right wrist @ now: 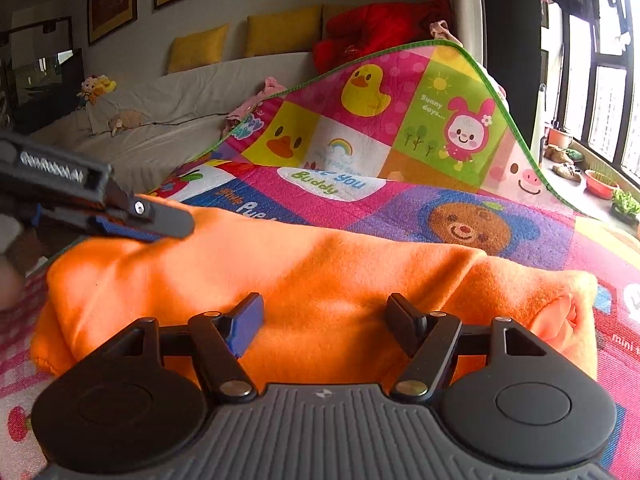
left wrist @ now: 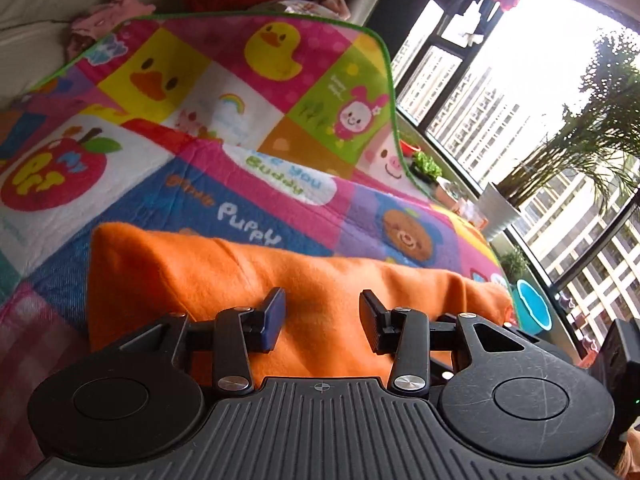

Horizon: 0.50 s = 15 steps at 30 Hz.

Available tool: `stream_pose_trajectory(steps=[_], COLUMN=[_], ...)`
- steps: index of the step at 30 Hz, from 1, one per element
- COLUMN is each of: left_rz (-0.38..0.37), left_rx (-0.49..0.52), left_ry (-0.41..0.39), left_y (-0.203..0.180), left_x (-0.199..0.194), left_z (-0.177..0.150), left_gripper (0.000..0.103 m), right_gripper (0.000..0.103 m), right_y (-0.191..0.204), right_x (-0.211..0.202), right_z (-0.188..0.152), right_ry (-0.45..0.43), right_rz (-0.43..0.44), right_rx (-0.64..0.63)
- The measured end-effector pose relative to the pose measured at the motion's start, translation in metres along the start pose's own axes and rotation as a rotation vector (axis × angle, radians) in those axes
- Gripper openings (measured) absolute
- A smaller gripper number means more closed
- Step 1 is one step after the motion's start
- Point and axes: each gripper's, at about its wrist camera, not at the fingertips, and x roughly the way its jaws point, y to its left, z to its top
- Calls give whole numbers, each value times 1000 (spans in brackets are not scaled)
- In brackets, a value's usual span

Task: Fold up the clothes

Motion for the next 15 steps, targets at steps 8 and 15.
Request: stream_pose_trajectory(steps=[8,15], left_rz=[-18,-8], left_rx=[6,35], left_ry=[0,-7], left_y=[12,9], left_x=[0,-4], left_z=[-16,-23], left_gripper=[42,43], right_gripper=[103,103], right_y=[15,3], right_x=[-16,-65], right_z=[-13,-2], right_ry=[63,-107], right_rz=[115,47], right_rx=[-24,4])
